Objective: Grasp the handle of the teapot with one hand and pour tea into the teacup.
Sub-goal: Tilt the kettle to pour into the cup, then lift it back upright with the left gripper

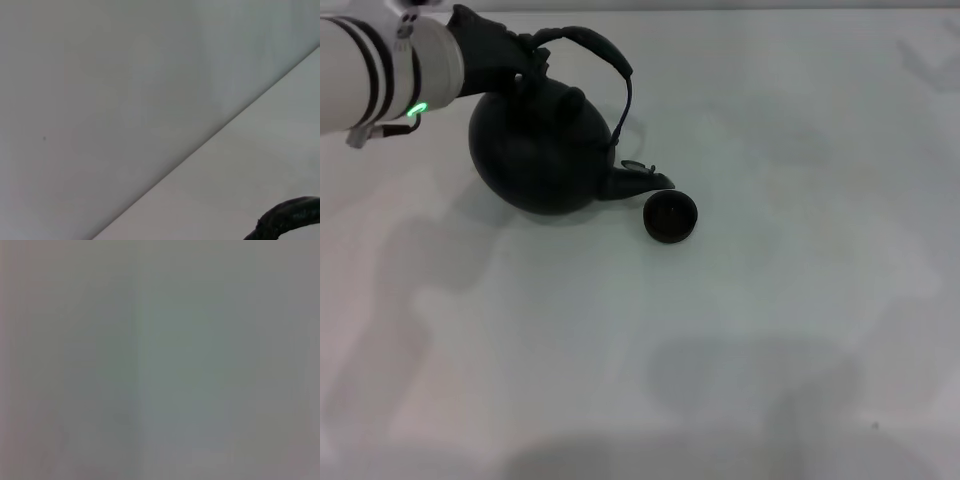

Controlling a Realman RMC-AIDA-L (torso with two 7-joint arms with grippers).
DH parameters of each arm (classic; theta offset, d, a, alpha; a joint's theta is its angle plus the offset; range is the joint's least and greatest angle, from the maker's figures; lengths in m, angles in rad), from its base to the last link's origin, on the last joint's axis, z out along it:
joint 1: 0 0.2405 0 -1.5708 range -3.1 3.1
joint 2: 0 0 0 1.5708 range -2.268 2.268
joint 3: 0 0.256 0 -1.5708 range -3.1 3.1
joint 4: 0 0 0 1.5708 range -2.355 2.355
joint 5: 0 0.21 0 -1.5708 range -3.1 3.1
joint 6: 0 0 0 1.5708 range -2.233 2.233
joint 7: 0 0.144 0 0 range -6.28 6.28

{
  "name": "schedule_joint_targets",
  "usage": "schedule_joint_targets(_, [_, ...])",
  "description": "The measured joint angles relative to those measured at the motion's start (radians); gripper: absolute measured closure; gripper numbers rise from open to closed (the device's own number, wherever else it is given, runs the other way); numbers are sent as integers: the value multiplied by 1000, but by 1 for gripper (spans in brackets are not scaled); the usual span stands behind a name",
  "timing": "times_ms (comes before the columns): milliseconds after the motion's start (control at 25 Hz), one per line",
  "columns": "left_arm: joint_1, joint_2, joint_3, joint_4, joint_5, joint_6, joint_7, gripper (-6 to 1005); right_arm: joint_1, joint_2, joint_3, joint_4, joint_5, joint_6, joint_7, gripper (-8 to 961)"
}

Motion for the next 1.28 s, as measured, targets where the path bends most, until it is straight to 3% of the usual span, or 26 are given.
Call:
schedule_joint_targets(720, [10, 0, 45, 67, 105, -92, -52, 869, -2, 0, 1, 11, 0, -5, 0, 108])
schedule_joint_targets(1280, [-28, 1, 59, 88, 187, -166, -99, 869, 0, 0, 0, 24, -4, -4, 0, 108])
